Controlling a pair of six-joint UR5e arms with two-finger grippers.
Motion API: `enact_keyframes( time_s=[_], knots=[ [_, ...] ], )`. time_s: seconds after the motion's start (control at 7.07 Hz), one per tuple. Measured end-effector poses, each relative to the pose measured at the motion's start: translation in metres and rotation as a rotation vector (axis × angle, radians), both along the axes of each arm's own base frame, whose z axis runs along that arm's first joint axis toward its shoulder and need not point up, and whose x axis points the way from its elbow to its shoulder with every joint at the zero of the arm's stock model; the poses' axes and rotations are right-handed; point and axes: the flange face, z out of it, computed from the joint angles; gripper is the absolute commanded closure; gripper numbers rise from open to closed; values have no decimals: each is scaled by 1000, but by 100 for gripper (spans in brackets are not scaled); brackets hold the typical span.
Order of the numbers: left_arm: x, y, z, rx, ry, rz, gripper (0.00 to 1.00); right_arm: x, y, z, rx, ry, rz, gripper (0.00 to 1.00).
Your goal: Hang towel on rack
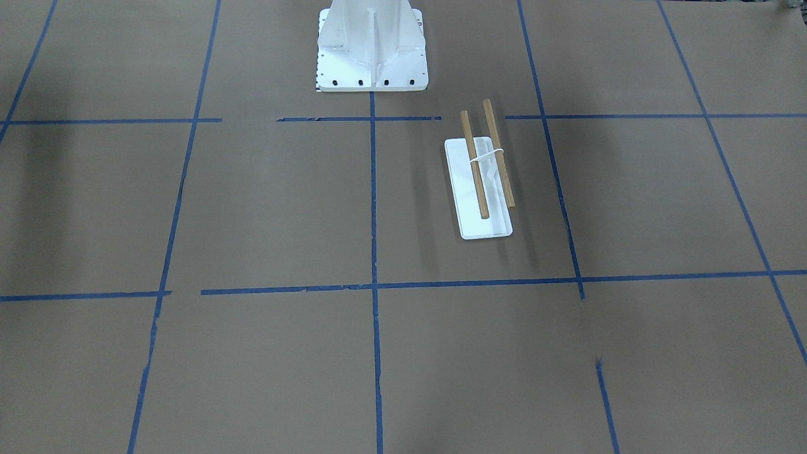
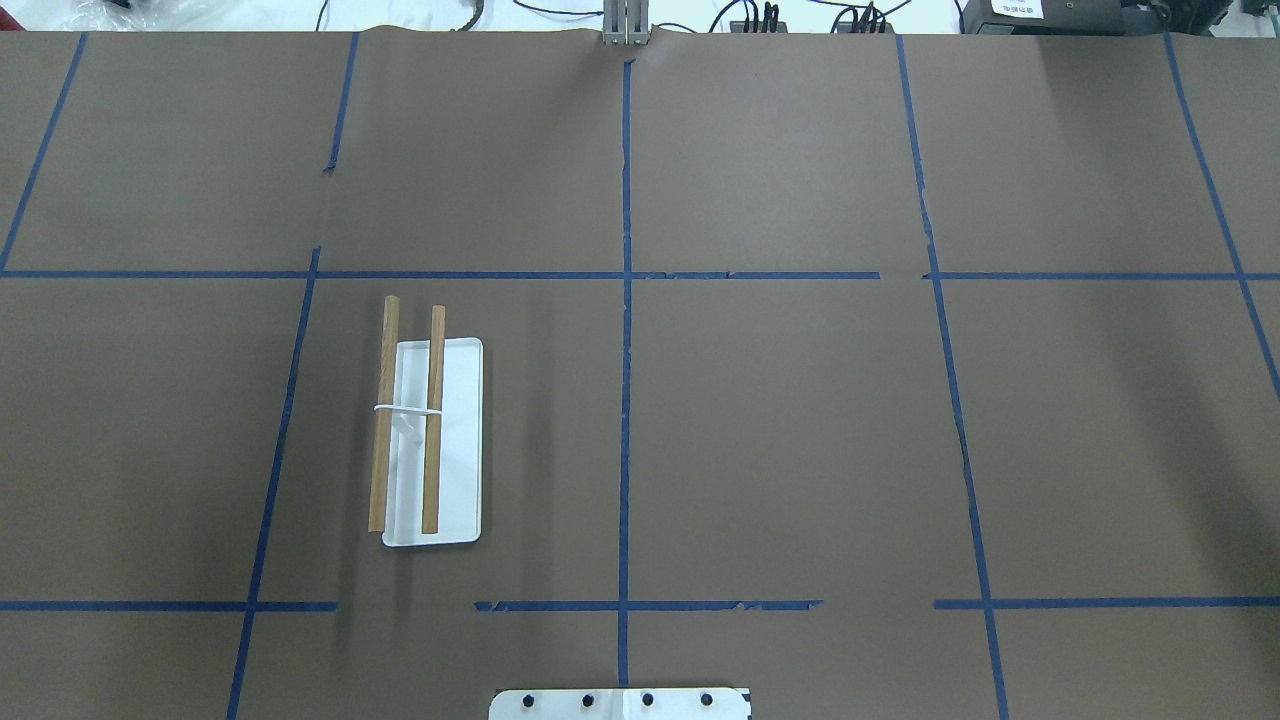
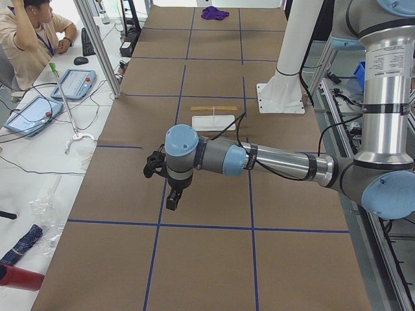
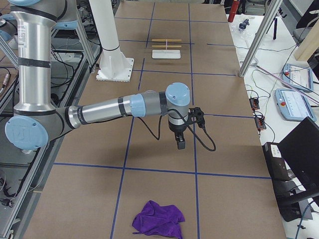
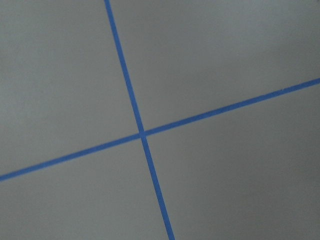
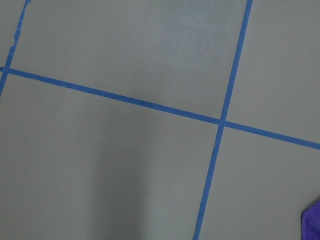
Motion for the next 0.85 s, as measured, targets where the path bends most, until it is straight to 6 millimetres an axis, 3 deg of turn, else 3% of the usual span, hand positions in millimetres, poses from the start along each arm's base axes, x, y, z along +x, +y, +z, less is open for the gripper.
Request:
enact_keyframes(
  time_s=[0.28, 0.71, 0.85],
  knots=[
    [0, -11, -14, 255, 4, -4, 0, 0, 0, 15, 66, 1, -27, 0],
    [0, -11, -16, 365, 4, -2, 0, 2, 2, 89, 225, 44, -186, 0],
    [0, -13, -19, 382, 5, -2, 0, 4, 5, 125, 228, 64, -216, 0]
  ],
)
